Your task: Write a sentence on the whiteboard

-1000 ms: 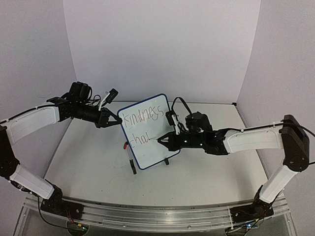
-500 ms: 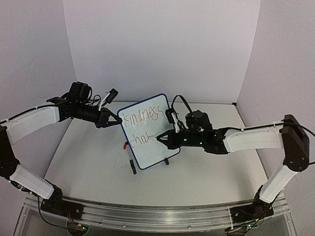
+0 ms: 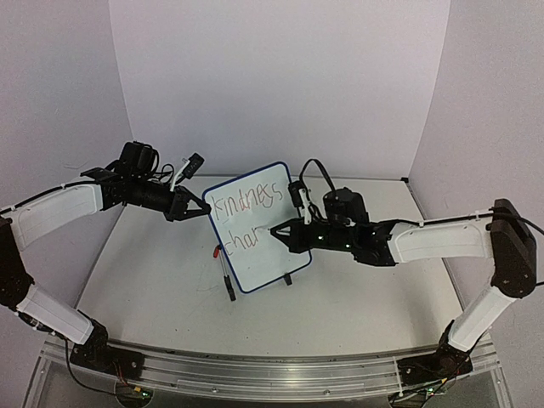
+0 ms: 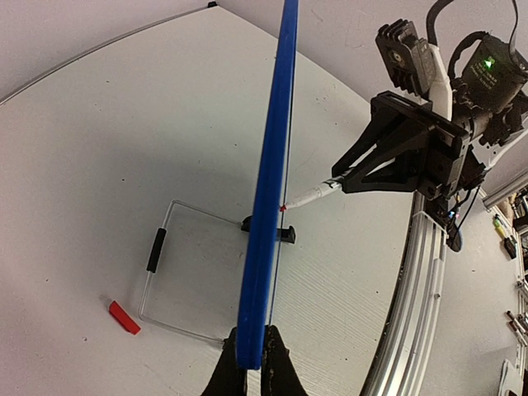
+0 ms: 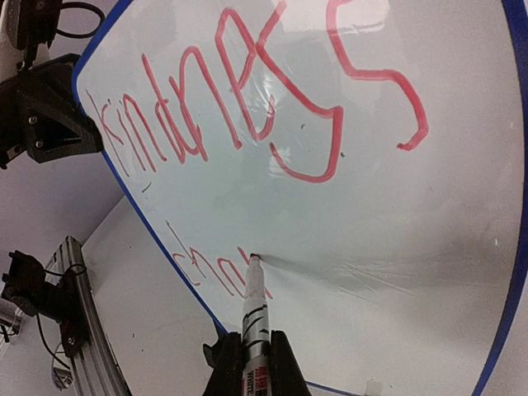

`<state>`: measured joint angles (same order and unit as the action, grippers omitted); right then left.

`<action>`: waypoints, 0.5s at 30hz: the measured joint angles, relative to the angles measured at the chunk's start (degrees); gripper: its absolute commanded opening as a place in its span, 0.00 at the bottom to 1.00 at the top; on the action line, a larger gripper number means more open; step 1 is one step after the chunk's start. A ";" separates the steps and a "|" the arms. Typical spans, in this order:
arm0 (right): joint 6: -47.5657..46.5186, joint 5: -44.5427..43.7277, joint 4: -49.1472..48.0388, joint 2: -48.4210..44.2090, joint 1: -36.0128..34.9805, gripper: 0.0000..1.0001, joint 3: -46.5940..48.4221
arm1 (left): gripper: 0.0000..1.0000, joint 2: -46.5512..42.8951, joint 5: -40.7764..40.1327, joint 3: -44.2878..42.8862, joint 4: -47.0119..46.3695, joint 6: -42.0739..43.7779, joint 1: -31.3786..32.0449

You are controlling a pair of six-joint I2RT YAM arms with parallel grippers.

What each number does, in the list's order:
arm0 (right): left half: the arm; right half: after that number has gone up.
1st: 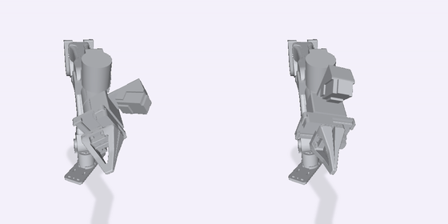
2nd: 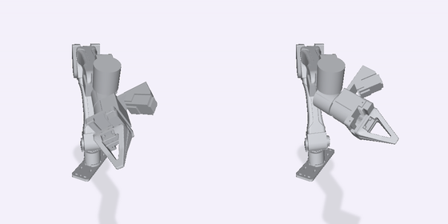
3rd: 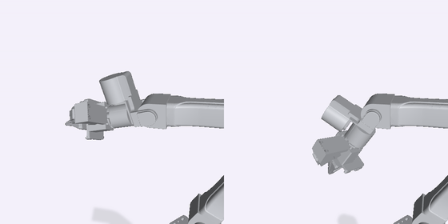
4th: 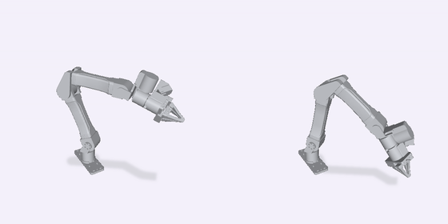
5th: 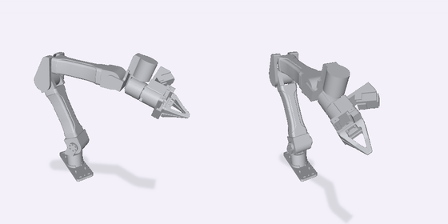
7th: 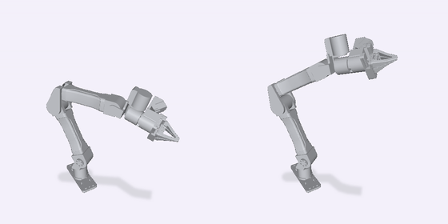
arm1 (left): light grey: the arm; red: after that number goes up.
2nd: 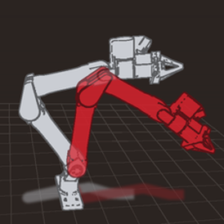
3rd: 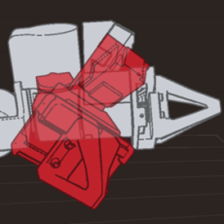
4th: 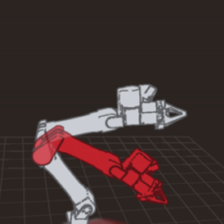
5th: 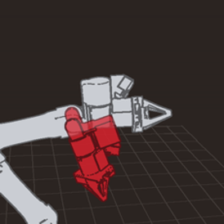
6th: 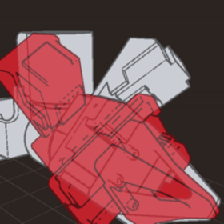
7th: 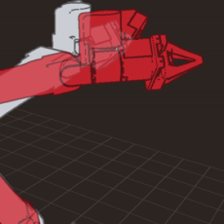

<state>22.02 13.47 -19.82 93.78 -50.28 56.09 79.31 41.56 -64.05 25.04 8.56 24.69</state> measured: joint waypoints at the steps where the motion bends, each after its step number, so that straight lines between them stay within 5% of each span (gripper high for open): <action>1: 0.12 -0.62 -0.27 -0.44 0.00 0.00 -0.23 | 0.00 0.00 0.00 0.00 0.00 0.00 0.00; 15: 0.97 -2.71 -1.60 -1.49 0.00 0.00 -1.57 | 0.00 0.00 0.04 0.00 0.04 0.00 0.00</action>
<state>22.98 10.76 -21.42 92.29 -50.28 54.52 79.31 41.60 -64.05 25.08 8.56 24.69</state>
